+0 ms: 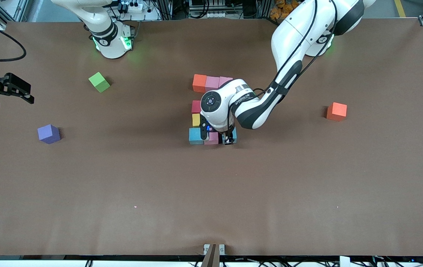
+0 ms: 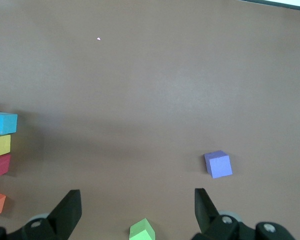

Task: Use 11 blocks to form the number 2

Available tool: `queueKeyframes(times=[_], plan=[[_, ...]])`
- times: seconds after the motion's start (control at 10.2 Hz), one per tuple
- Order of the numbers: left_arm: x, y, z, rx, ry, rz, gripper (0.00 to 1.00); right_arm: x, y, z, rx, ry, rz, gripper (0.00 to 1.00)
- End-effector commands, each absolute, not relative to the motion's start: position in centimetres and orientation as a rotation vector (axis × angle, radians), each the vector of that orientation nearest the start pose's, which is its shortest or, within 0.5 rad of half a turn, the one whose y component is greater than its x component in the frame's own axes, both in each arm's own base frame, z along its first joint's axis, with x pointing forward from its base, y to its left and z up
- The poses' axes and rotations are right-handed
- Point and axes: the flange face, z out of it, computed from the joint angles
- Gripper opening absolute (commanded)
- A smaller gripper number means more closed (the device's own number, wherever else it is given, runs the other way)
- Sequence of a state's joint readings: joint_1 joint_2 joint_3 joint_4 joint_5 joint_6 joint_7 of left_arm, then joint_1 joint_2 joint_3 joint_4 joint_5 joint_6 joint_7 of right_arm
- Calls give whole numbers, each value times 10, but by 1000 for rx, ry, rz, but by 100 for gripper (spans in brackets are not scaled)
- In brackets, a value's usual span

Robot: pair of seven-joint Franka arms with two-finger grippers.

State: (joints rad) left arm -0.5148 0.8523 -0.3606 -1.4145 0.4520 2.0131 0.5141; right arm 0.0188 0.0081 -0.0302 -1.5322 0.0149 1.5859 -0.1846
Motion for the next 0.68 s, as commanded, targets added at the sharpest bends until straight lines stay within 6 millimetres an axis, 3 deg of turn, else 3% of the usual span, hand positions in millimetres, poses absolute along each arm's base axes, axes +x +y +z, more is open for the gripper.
queueKeyframes(times=[0.0, 0.59], plan=[[511, -499, 198, -2108, 2101, 229, 22, 557, -3, 645, -3119, -274, -50, 100], [507, -506, 200, -2083, 2136, 192, 26, 554, 8, 647, -3134, -121, -36, 100]])
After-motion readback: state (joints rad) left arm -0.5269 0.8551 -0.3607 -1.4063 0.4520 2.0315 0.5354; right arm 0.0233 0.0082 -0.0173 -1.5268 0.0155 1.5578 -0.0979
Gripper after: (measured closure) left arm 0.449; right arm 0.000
